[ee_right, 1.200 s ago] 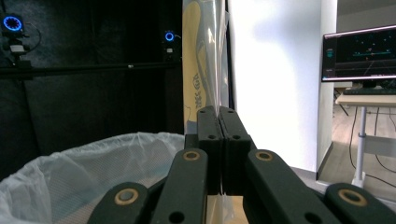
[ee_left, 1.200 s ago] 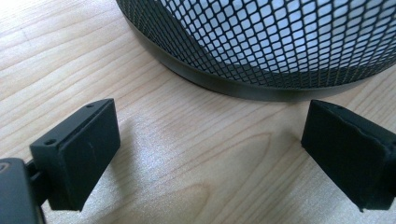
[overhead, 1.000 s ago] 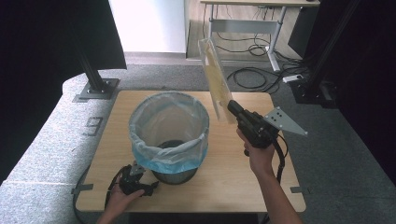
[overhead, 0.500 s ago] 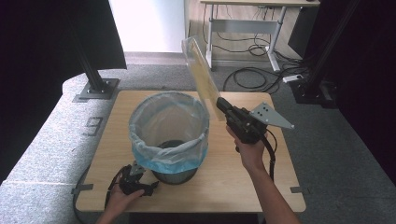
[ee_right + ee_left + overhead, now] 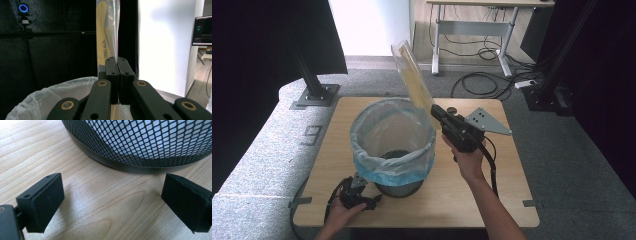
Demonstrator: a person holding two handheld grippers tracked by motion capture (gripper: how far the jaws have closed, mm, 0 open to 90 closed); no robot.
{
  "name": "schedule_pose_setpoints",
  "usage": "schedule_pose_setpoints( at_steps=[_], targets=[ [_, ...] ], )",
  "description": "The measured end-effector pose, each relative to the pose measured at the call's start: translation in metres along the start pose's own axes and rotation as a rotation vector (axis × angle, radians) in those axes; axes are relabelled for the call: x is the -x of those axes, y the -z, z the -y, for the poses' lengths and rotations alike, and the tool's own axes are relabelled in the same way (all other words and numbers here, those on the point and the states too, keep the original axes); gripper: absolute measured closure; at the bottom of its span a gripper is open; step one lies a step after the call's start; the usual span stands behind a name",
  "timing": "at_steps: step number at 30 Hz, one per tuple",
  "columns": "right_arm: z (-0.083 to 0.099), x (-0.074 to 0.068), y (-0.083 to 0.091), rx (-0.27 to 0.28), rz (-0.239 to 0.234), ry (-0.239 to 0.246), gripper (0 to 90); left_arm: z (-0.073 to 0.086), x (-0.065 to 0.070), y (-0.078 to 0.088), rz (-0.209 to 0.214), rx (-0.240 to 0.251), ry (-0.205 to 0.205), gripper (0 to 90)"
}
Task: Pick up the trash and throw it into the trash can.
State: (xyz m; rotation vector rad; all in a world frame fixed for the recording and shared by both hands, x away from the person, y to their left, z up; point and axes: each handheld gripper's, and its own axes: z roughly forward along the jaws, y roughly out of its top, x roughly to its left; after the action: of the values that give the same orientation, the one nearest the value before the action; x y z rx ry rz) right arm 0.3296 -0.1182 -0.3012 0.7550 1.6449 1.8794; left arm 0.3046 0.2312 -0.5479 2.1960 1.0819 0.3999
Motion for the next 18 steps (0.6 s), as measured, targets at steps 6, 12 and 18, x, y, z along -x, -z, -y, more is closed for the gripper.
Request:
schedule_pose_setpoints(
  at_steps=[6,12,18],
  targets=[
    [0.003,-0.004,-0.009,-0.013,-0.013,0.003,88.3,0.000,0.000,0.000,0.002,0.000,-0.001,4.3],
    [0.007,-0.008,-0.017,-0.033,-0.028,0.006,88.0,0.000,0.000,0.000,0.003,0.000,-0.001,4.3],
    [0.010,-0.010,-0.022,-0.048,-0.035,0.008,87.9,0.000,0.000,0.000,0.002,0.000,-0.002,4.3]
  ],
)
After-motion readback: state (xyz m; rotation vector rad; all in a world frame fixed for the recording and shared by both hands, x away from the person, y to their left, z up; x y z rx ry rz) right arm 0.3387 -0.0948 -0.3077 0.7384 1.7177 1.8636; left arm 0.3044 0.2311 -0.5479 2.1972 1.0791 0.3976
